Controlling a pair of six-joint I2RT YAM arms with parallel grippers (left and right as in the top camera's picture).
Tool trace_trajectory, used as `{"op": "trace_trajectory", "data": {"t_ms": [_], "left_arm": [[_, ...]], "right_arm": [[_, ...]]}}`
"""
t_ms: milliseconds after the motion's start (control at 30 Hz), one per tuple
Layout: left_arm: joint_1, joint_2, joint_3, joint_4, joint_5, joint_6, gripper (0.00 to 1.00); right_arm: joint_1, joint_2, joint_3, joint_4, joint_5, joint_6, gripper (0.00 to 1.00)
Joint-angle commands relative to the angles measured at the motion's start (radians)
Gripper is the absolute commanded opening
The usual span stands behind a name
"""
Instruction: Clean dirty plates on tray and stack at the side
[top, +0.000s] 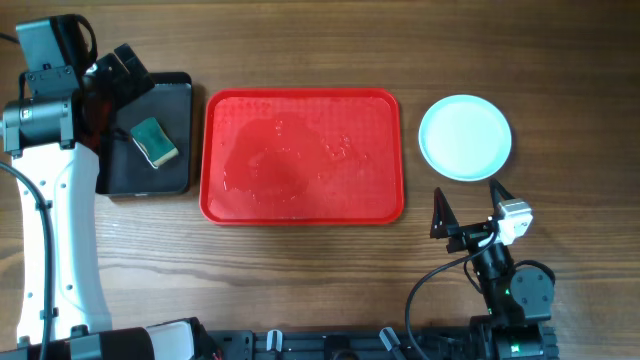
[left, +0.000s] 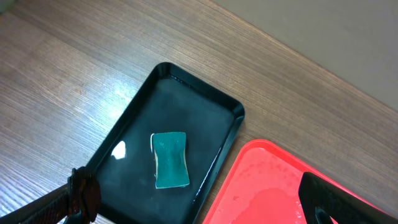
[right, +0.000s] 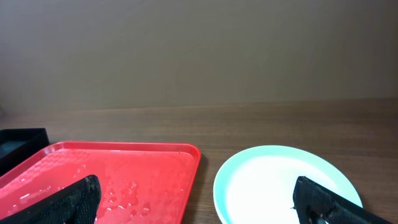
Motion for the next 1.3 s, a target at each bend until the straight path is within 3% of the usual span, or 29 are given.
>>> {"op": "trace_trajectory", "data": {"t_ms": [0, 267, 533, 800, 967, 1267], "left_arm": [[0.002, -0.004, -0.002, -0.001, 0.005, -0.008, 1.00], [-0.045, -0.220, -0.132, 0.043, -0.039, -0.008, 1.00], [-0.056, -0.640, -0.652, 0.477, 0.089, 0.004, 1.00], [-0.060, -1.041, -1.120, 0.811, 0.323, 0.188, 1.00], [-0.091, -1.225, -1.320, 0.917, 0.318, 0.209, 1.00], [-0.096, -1.363, -1.461, 0.947, 0.205, 0.209, 1.00]], "right_arm": [[-0.006, -0.009, -0.001, 0.003, -0.005, 0.002, 1.00], [-0.006, -0.009, -0.001, 0.003, -0.005, 0.002, 1.00], [-0.006, -0.009, -0.001, 0.003, -0.005, 0.002, 1.00], [-0.006, -0.009, -0.001, 0.003, -0.005, 0.002, 1.00], [-0.006, -0.009, -0.001, 0.003, -0.005, 0.002, 1.00], [-0.006, -0.009, -0.001, 0.003, -0.005, 0.002, 1.00]]}}
